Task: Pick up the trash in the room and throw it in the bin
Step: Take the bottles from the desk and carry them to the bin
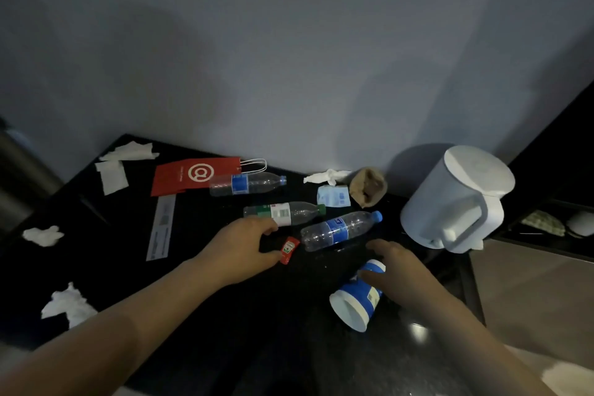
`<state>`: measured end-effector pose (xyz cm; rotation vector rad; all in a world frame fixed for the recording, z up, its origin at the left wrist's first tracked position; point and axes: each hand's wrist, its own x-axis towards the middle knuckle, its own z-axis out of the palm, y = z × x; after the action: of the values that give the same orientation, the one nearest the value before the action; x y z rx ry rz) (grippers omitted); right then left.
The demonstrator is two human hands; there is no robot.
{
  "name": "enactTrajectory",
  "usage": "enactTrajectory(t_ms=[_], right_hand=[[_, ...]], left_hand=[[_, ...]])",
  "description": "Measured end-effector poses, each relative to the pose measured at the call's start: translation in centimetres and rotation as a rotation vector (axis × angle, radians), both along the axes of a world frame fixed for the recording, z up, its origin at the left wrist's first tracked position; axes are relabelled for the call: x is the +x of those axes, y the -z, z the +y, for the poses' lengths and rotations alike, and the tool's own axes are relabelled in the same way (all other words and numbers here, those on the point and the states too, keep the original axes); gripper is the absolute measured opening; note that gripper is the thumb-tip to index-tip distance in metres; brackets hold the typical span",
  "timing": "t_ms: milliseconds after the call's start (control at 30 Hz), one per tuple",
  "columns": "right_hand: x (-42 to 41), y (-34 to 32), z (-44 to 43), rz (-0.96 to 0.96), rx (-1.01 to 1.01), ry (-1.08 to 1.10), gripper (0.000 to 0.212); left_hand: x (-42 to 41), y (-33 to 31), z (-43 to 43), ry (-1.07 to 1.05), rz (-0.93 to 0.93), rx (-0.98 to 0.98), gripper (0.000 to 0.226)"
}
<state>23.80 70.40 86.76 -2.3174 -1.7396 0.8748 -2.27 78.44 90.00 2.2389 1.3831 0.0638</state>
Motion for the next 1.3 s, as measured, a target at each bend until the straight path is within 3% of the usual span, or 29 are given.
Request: enactTrajectory(t_ms=[100,300,600,833,1067,1200,1300], right_hand=[[0.3,1.1,2.7,0.015,0.029,0.006,0.062],[2.1,5.2,8.1,0.09,0.018,0.023,0.04],[2.9,12.6,14.2,0.077,-0.028,0.183,0.058],[2.5,15.5,16.5,0.05,0.047,0.241,0.07],[1.3,17.3,17.4,0.036,0.162,0.276,0.065],[1.0,17.6,17.5,0.128,0.21,0.336,0.058],[1.0,16.7,16.8,0.23,0.272,0.392,0.076]], left_hand=[[0.9,1.2,2.7,-0.015,0.016,-0.01,0.053],[3.5,4.2,7.9,-0.032,0.054,-0.039,0.051],[6.8,11.3,13.5,-0.063,0.136,-0.093,0.049],[8.2,15.4,16.5,-0.079,0.207,-0.076,0.046],[7.8,18.7,16.5,-0.183,0.194,-0.198,0.063],[7.6,19.2,16.2,-0.213,0.133,-0.207,0.059],[7.4,19.0,16.1,-0.226,0.084,-0.25,0.057]])
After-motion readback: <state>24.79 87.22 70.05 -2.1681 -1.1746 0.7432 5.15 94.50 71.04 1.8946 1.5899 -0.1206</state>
